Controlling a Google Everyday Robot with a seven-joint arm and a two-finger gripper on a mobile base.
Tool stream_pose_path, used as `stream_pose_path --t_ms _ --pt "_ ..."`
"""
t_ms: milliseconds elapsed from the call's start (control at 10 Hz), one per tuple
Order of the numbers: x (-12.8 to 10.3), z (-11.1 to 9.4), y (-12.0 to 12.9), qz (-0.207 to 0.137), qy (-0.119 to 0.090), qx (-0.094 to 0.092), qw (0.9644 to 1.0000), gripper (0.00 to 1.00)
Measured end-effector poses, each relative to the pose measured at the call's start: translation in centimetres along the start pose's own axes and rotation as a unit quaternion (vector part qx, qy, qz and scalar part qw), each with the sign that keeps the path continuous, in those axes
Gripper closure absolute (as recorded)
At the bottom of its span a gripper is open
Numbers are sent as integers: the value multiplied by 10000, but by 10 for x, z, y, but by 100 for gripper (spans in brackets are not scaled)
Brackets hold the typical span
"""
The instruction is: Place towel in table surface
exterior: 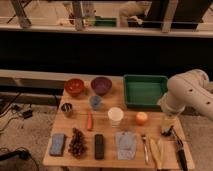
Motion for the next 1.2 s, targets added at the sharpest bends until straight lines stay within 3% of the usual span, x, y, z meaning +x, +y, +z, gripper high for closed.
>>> stream_pose_path --t_ms 400,800,1200 --pt "-18 12 14 -100 -156 -94 9998 20" --pt "-40 17 36 -216 -336 -73 9992 20" --pt "-61 31 64 -419 -452 -237 9978 20"
